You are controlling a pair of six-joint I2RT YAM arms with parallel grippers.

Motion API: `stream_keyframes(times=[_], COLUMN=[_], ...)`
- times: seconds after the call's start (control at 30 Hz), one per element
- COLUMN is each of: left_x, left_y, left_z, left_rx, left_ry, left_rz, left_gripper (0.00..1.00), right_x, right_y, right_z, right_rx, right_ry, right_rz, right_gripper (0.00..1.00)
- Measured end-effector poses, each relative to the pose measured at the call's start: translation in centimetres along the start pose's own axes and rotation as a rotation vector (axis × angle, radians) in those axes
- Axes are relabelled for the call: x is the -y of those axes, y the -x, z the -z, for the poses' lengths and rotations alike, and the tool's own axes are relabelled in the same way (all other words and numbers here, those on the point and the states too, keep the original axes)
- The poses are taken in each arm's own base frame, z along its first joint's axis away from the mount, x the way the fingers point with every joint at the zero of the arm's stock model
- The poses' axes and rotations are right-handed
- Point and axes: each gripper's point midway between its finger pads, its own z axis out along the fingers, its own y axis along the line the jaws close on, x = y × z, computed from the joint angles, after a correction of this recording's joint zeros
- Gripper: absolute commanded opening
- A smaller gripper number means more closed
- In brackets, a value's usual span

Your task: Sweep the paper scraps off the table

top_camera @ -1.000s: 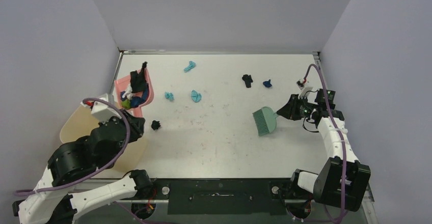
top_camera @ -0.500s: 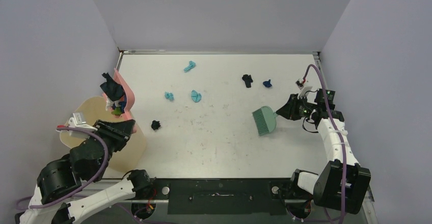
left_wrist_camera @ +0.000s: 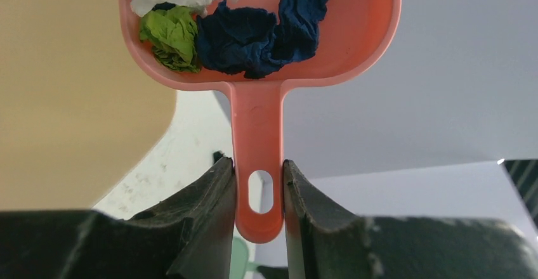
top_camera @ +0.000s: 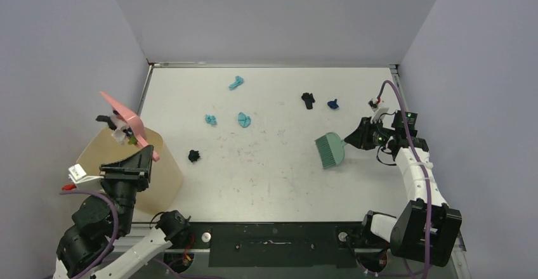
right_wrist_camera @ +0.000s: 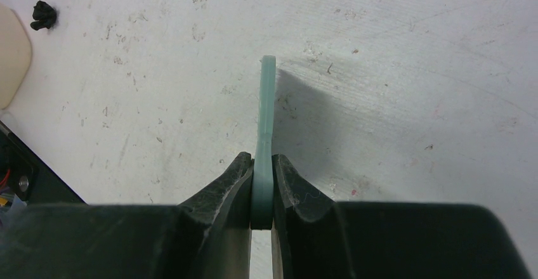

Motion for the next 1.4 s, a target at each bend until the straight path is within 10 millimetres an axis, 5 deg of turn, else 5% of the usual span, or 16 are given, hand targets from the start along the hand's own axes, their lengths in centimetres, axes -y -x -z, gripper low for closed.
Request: stream_keyframes(times=[0.27,0.87,1.13,1.4], left_x=[1.7,2.4,3.1,8.1], left_y=[3.4,1.5,1.1,-0.4], left_z=[1.4,1.4,1.2,0.4], left_rx=[0.137,0.034,0.021,-0.046], left_ry=[-0.104,-0.147,-0.153,-0.188], left_rz=[0.183,0.383,0.316,0.032], left_gripper=[0.00,0.00,0.00,0.00], right_x=[0.0,-0.1,-0.2,-0.3], right_y=[0.0,0.2,0.3,0.4], right_z=[0.0,0.2,0.3,0.4], right_rx=[0.000,0.010,0.015,0.019], right_ry=[-0.003,-0.004,-0.005,-0.005], right_rz=[0.000,0.010,0.015,0.018], right_gripper=[0.05,0.05,0.05,0.05])
